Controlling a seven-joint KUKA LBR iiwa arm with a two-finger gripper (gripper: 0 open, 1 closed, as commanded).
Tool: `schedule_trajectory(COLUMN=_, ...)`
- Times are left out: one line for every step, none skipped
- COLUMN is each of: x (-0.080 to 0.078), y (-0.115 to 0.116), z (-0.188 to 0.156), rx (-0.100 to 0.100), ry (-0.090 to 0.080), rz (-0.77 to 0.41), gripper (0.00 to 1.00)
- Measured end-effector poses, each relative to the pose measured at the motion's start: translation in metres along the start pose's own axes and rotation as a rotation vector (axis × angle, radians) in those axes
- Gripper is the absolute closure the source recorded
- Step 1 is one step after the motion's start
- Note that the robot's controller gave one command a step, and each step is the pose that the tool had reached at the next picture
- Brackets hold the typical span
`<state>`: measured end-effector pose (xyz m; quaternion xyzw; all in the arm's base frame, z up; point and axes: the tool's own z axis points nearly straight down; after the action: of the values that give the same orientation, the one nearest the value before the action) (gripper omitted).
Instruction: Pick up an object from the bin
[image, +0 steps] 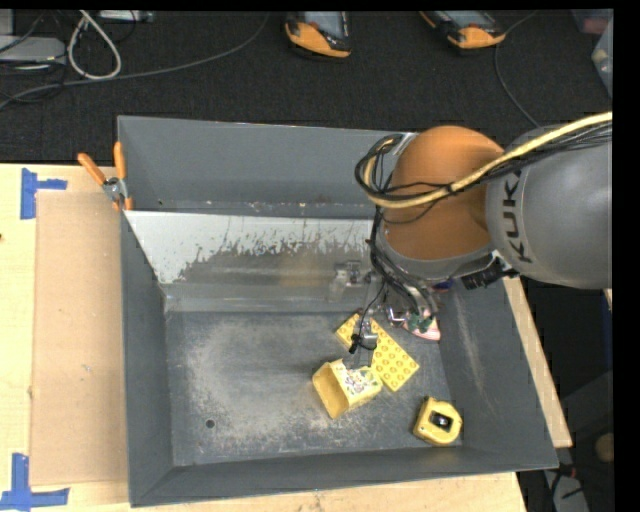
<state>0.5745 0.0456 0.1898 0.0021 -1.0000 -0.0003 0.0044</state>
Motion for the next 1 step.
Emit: schedule_trajectory(x=-0.0016, y=-0.0003, z=-0.0041, rx=0.000, ry=-0.007, rz=0.001, gripper=0.00)
